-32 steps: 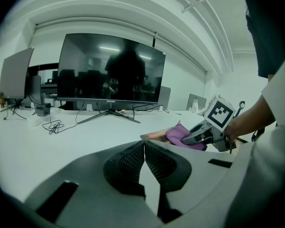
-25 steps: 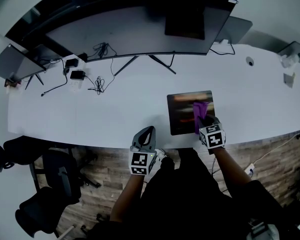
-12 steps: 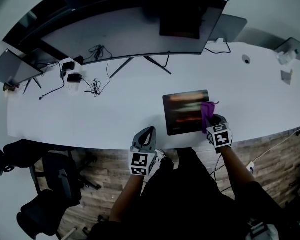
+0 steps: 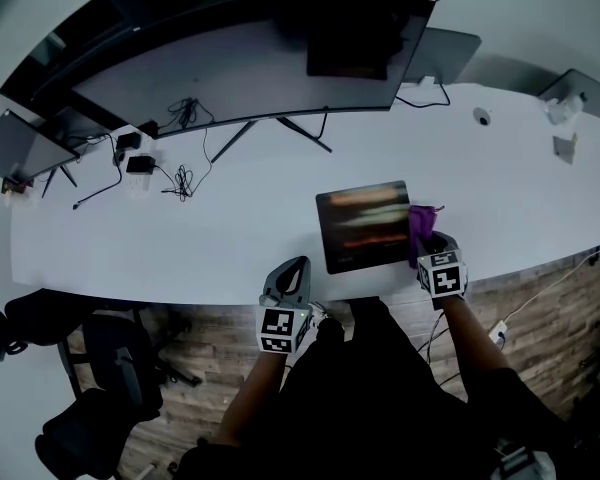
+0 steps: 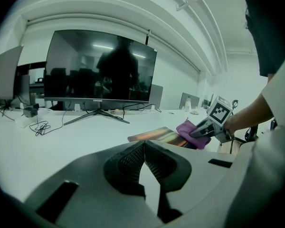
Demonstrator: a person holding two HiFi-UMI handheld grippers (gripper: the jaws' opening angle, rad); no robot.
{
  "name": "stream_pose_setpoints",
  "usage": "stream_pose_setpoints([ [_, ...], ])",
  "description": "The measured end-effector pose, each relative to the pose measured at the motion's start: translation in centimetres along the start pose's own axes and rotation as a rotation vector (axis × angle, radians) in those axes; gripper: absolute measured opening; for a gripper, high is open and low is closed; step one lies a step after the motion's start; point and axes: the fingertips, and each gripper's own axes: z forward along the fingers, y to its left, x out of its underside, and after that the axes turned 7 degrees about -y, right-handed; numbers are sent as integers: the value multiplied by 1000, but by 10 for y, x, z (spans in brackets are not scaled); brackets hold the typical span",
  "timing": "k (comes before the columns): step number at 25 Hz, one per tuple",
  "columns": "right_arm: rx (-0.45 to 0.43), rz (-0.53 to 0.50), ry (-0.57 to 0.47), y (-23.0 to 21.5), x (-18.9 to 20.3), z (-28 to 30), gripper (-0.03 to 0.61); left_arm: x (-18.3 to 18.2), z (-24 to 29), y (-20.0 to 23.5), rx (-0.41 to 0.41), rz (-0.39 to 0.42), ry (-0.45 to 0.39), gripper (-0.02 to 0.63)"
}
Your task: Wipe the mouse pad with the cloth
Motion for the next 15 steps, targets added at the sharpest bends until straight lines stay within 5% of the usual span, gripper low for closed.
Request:
stream_pose_setpoints([
  [7,-23,-23,-127,22,-42,-16,74,-2,0,-4,10,-3,4,21],
  [15,-71,-41,-347,48,-104,-48,74,-45,-10,15,-18,-64,-74,21],
])
